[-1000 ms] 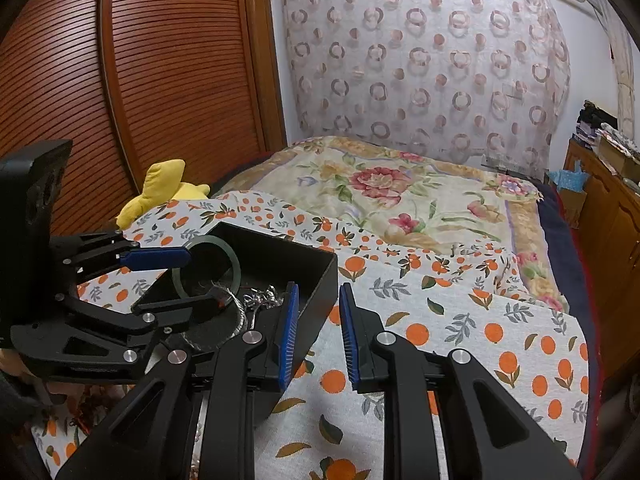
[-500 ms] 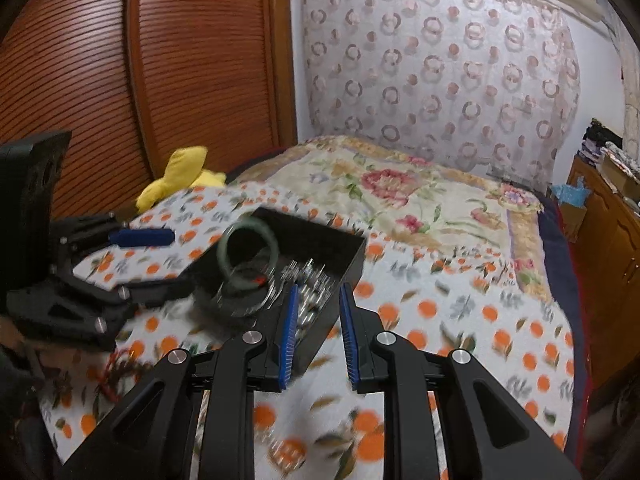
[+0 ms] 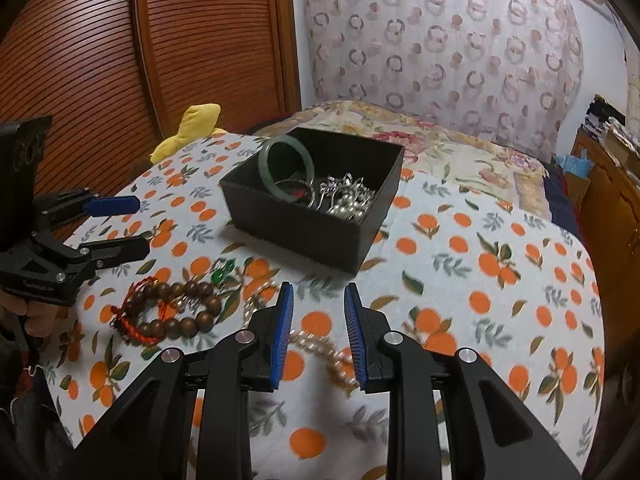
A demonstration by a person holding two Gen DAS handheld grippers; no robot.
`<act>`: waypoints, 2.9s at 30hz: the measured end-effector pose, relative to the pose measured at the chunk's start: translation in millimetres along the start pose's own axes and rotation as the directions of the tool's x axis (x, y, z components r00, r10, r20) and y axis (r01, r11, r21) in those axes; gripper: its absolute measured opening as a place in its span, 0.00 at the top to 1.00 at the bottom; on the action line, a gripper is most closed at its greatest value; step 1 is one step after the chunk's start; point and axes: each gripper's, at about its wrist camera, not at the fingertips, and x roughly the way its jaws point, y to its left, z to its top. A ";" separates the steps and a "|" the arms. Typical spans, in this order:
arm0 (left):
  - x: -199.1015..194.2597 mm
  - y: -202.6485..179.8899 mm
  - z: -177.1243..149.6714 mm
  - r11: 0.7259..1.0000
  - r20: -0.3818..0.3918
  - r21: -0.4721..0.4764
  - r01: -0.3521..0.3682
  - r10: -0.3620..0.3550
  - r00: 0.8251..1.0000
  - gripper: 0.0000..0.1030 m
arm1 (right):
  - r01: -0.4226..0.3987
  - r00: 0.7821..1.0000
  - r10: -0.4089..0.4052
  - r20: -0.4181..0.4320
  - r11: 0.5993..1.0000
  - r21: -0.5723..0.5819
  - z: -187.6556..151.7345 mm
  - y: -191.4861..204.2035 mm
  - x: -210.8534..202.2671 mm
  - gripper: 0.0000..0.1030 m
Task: Organize jewelry
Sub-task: 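Withdraw both tools from the box back toward the bead bracelet, then close the left tool on the brown bead bracelet while the right tool grasps its beads, then lift the bead bracelet with both tools and carry it over the black box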
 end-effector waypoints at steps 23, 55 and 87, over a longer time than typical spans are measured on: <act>-17.9 -9.9 -49.3 0.992 -0.070 -0.069 0.102 -0.107 0.992 0.45 | -0.023 1.000 0.023 -0.002 1.000 -0.008 -31.2 42.1 -25.3 0.72; -17.5 -1.5 -40.9 0.974 -0.023 -0.174 0.144 -0.150 0.988 0.98 | -0.063 0.998 0.063 -0.003 0.998 -0.013 -30.3 56.5 -20.6 0.67; -24.4 0.7 -41.2 0.978 0.002 -0.158 0.138 -0.139 0.990 0.98 | -0.103 0.988 0.112 0.108 0.991 -0.089 25.5 77.5 -24.8 0.86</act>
